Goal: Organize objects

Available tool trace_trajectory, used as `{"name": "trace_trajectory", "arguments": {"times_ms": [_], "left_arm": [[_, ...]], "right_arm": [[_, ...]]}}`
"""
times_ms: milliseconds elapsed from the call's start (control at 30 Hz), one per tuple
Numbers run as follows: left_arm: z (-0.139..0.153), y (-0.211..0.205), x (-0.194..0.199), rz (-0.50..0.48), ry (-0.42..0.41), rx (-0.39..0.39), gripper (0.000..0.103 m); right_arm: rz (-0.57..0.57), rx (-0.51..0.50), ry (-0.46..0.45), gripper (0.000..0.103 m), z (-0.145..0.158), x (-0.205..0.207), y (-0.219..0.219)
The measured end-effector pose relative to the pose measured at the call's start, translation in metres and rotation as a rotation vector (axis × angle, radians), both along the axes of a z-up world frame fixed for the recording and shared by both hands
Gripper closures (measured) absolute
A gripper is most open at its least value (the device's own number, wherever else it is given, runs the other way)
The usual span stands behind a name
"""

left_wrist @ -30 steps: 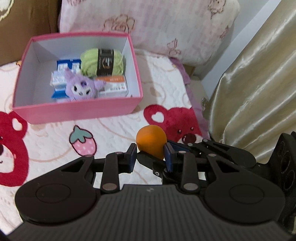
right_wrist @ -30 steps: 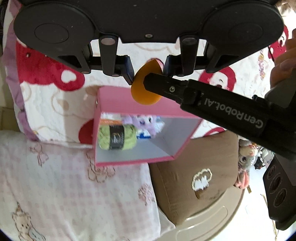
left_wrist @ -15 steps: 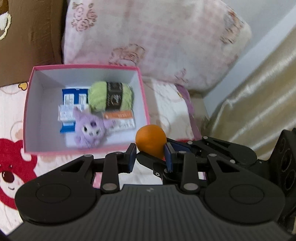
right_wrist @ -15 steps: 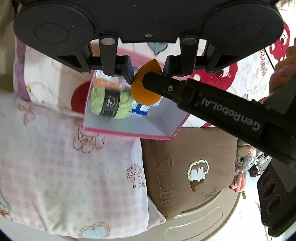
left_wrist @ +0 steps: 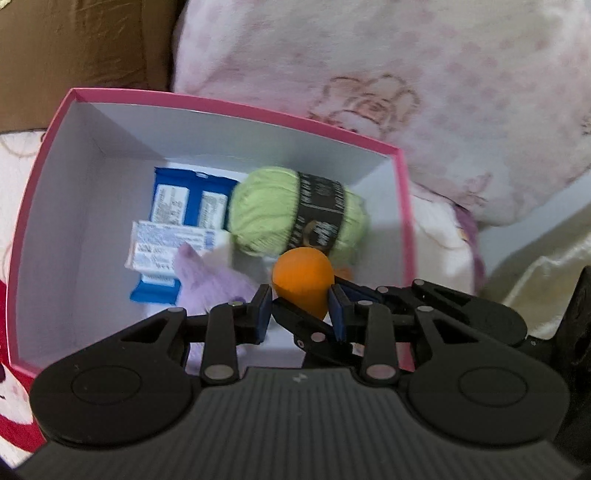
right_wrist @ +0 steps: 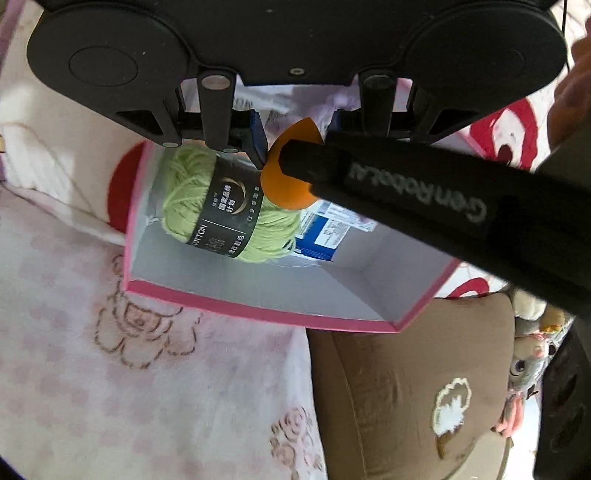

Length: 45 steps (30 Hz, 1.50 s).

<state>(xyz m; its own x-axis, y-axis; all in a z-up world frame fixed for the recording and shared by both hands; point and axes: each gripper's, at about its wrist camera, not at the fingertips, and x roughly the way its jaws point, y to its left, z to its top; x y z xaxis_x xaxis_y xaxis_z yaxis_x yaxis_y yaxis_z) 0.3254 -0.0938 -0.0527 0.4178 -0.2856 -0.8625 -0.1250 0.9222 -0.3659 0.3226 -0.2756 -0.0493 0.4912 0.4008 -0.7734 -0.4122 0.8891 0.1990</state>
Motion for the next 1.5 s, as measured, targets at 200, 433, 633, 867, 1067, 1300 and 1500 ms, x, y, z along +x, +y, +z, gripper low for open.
{"name": "trace_trajectory", "arguments": {"times_ms": [200,433,633,867,1067,1300,1500], "left_arm": [[-0.021,0.008,0.012,0.048,0.007,-0.028,0.071],[-0.016,0.007,0.005,0.052,-0.013,-0.017,0.07],[0.004,0.013,-0.011,0.009,-0.031,0.041,0.063],[0.05,0.008,-0.043,-0.096,-0.014,0.133,0.062],[0.116,-0.009,-0.086,-0.146,-0.033,0.277,0.062],[0.15,0.0,-0.134,-0.121,-0.105,0.153,0.058],[0.117,0.036,-0.155,-0.016,-0.019,0.028,0.06]], "right_arm": [[0.016,-0.019,0.007,0.062,-0.017,0.016,0.0],[-0.001,-0.014,-0.047,0.049,-0.009,0.002,-0.005],[-0.02,0.028,-0.069,0.042,0.009,-0.021,-0.016],[0.014,0.093,-0.068,0.042,0.039,-0.059,-0.033],[0.044,0.073,-0.13,0.042,0.085,-0.094,-0.03],[0.026,0.034,-0.165,0.042,0.126,-0.129,-0.022],[-0.005,0.013,-0.165,0.041,0.132,-0.151,-0.018]]}}
